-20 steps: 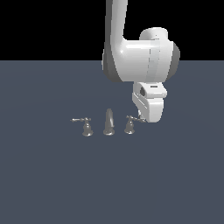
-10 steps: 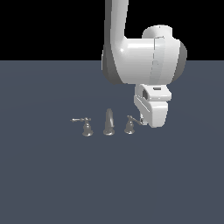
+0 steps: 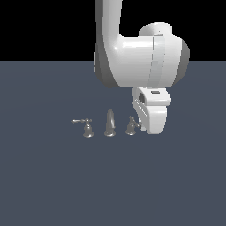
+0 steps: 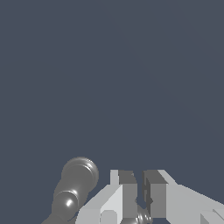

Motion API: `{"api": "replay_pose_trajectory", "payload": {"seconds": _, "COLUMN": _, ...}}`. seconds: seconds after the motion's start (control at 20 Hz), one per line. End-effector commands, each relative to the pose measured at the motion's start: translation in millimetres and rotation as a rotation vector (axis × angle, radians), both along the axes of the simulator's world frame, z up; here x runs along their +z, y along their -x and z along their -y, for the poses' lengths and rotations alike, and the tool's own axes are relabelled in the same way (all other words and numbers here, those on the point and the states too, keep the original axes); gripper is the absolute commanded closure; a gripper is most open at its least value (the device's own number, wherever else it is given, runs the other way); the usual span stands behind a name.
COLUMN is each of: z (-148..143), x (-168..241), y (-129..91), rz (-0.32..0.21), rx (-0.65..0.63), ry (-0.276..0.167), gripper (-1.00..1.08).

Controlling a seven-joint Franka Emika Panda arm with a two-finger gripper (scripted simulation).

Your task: Turn on the faucet by rotating a designated handle.

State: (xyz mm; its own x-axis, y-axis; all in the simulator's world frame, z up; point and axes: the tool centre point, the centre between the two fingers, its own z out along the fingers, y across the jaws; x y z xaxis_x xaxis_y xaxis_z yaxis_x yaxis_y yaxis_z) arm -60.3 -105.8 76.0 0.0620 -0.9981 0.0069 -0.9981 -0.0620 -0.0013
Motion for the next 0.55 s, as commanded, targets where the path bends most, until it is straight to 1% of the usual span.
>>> {"api": "replay_pose_trajectory", "payload": {"seconds": 0.0, "z": 0, "x": 0, "y": 0, "rz": 0.000, "rx": 0.000, "ry": 0.000, "gripper": 1.08}}
{"api": "replay_pose_trajectory", "payload": {"seconds": 0.45, "z": -62, "x": 1, "y": -10, "rz": -0.002, "rx": 0.033, "ry": -0.006, "gripper": 1.08}}
{"api": "replay_pose_trajectory", "payload": {"seconds": 0.5, "z": -62, "x": 1, "y": -10, "rz": -0.002, "rx": 0.033, "ry": -0.006, "gripper": 1.08}}
